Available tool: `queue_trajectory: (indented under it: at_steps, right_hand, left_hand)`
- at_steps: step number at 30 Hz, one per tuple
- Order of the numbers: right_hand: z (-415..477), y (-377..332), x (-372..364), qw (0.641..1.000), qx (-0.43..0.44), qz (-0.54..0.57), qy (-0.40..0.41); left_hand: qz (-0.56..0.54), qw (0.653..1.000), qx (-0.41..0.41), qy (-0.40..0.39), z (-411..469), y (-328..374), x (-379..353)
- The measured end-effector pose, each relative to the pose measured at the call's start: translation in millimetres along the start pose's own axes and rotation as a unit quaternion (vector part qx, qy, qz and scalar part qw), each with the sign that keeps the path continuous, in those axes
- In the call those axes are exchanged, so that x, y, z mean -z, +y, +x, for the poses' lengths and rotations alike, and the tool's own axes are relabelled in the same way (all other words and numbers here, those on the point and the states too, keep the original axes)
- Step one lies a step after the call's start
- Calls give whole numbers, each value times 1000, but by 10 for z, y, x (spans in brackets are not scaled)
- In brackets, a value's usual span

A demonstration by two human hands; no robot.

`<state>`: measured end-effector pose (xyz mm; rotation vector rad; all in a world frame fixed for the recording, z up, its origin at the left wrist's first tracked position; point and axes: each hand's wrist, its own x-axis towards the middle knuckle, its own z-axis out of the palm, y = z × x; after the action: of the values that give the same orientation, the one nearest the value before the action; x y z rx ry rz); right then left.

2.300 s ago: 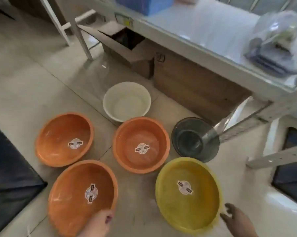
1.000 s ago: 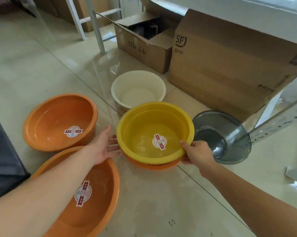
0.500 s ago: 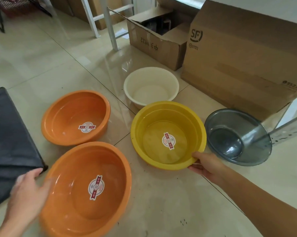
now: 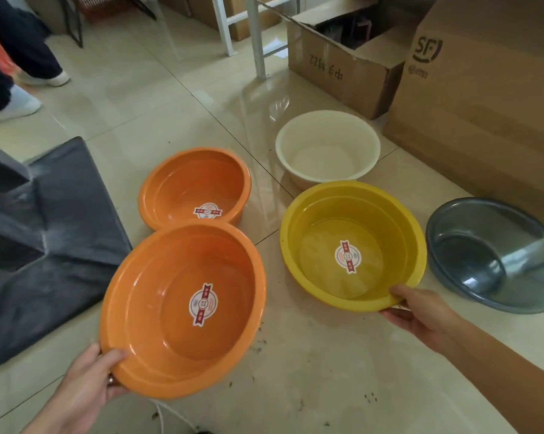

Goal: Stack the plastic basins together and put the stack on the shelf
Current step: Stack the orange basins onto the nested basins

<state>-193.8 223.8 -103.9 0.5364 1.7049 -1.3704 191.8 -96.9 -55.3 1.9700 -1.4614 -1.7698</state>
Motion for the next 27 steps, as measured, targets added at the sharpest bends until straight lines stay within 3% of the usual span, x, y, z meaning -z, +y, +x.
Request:
queue_trajectory:
  at_steps: [7,13,16,23,27]
  right_hand:
    - [-124,260,-85,999,6,-18,-27]
    - [-280,485,-201,995,9,-41,-93]
    - [-347,527,-232,993,7,-17,-117]
    - [-299,421,-152,989,-37,109,-93]
    - [-296,335,-261,996,-25,25,-84]
  left_hand:
    - [-20,988,-107,-108,-377,753,-365]
    - [20,971,-93,-219,-379,1069,-1482]
    - [56,971,-90,-213,-244,994,-1783]
    - [142,969,-96,-178,34,758,-1713]
    - [241,950,-138,-146,173,780,-1631]
